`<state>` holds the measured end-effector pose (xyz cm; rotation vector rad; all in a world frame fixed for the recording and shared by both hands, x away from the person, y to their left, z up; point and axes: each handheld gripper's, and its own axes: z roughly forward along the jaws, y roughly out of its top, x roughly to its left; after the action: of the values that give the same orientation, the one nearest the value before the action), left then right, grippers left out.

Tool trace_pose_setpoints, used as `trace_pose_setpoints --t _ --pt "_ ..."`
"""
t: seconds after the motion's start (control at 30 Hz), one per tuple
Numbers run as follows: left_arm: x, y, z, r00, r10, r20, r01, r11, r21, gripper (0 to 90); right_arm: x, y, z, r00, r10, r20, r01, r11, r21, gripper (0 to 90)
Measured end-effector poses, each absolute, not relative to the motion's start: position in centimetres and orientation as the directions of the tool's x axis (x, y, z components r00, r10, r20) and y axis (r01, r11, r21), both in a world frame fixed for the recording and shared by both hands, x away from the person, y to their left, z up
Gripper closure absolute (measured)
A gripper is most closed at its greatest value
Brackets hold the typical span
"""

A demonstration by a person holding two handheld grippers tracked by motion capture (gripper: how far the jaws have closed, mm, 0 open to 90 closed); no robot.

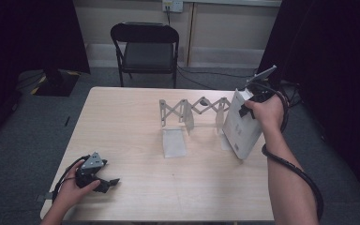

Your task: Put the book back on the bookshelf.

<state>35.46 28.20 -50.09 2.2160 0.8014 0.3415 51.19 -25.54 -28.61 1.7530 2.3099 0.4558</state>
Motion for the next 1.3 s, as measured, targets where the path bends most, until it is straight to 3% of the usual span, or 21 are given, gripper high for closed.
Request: trace_pose_setpoints --t 1.3 --pt "35.5 28.2 -50.1 0.768 0.64 -0.001 0.44 -0.527 0.727 6.6 53.6 -24.8 -30.4 -0.216 0.976 0.017 0.899 0.192 0.394 53.7"
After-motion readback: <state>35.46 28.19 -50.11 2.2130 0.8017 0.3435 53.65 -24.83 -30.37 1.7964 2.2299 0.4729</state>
